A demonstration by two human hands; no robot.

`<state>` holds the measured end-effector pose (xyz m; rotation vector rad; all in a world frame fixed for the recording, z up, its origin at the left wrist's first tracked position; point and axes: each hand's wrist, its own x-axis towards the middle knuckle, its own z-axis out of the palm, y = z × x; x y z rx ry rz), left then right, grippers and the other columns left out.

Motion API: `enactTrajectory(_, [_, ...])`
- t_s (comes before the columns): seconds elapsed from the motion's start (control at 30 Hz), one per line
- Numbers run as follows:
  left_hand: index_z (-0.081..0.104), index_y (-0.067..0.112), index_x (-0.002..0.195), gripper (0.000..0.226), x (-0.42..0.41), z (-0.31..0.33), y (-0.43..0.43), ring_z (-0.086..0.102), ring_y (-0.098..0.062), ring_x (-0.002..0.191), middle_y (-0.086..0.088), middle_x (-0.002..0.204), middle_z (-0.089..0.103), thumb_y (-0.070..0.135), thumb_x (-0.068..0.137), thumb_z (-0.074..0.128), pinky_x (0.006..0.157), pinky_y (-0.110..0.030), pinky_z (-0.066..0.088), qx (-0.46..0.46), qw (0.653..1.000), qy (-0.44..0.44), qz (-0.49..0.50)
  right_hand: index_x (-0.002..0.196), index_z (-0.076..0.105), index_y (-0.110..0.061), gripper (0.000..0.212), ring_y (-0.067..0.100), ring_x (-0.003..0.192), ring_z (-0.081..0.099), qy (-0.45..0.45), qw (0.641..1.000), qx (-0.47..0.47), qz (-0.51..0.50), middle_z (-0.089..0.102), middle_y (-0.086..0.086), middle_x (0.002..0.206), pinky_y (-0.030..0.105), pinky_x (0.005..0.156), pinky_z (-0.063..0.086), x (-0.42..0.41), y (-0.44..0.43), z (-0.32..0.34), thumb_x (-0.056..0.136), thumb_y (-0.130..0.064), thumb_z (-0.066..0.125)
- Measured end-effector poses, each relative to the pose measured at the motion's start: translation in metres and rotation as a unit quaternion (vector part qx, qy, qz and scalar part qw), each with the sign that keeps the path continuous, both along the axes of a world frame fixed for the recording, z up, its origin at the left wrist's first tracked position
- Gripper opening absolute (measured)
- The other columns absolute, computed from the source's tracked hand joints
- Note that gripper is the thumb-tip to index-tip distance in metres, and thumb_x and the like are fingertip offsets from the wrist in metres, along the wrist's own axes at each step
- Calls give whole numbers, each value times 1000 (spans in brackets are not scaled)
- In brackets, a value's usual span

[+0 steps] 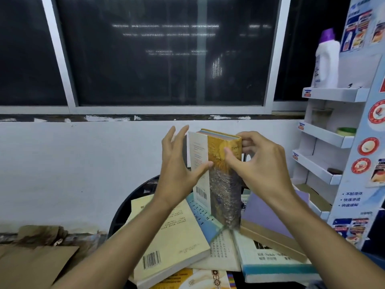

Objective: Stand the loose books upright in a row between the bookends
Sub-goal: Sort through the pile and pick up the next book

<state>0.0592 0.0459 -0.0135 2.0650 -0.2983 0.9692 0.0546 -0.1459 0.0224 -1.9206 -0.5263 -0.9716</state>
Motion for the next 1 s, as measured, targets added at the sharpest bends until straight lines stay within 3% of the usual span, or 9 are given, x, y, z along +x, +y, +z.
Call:
enactTrajectory(0.17, [21, 42, 157, 101, -10, -28, -18, 9, 1, 153, 18, 165, 11, 60, 77, 79, 120, -49, 35, -10, 997, 46, -53, 120, 68, -29, 34, 0, 86, 64, 8, 998, -69, 7, 69, -10, 97, 15, 78, 51, 3, -4, 4, 86, -30, 73])
enactTrajectory(0.37, [5, 41, 161, 116, -25, -45, -32, 2, 8, 152, 25, 167, 0, 62, 74, 80, 122, -45, 31, 8, 993, 91, -77, 117, 69, -31, 26, 8, 87, 62, 13, 988, -149, 22, 68, -10, 100, 32, 89, 52, -1, -3, 8, 92, -32, 67])
enactTrajectory(0.5, [4, 40, 161, 116, -25, -49, -34, -2, 8, 152, 24, 167, -4, 55, 77, 82, 120, -48, 35, -5, 991, 92, -92, 123, 61, -37, 36, 4, 82, 56, 31, 980, -196, 28, 61, -28, 91, 48, 96, 49, -3, 0, 8, 89, -43, 70])
enactTrajectory(0.7, [1, 42, 161, 116, -21, -48, -36, -4, 8, 151, 22, 168, -5, 55, 78, 81, 120, -46, 35, -7, 992, 89, -89, 125, 57, -40, 44, 22, 99, 61, 43, 979, -195, 23, 66, -15, 99, 43, 93, 52, 7, 0, 7, 85, -50, 73])
enactTrajectory(0.8, [1, 45, 160, 116, -18, -47, -35, -3, 7, 152, 24, 167, -4, 58, 77, 81, 121, -47, 33, -8, 990, 96, -102, 124, 65, -32, 40, 9, 84, 61, 23, 984, -173, 13, 69, -10, 92, 21, 81, 51, 12, 0, 7, 86, -40, 76])
enactTrajectory(0.9, [6, 42, 161, 116, -14, -41, -29, 2, 5, 153, 20, 168, 3, 61, 74, 81, 126, -38, 20, 23, 991, 98, -89, 119, 70, -26, 36, 4, 75, 58, 4, 990, -144, -3, 69, -10, 86, 2, 67, 41, 16, 3, 9, 85, -34, 79])
enactTrajectory(0.93, [10, 41, 161, 115, -13, -38, -25, 7, 4, 153, 19, 168, 8, 62, 72, 81, 126, -36, 19, 32, 991, 99, -84, 118, 71, -25, 34, 4, 72, 58, -1, 991, -133, -9, 68, -12, 84, 3, 67, 42, 18, 5, 10, 86, -33, 79])
enactTrajectory(1.0, [17, 40, 160, 113, -7, -31, -13, 15, 1, 152, 18, 167, 14, 68, 69, 79, 125, -37, 22, 49, 991, 101, -71, 117, 70, -26, 32, 4, 71, 61, -9, 993, -115, -21, 67, -13, 84, 17, 73, 52, 22, 10, 12, 87, -34, 77])
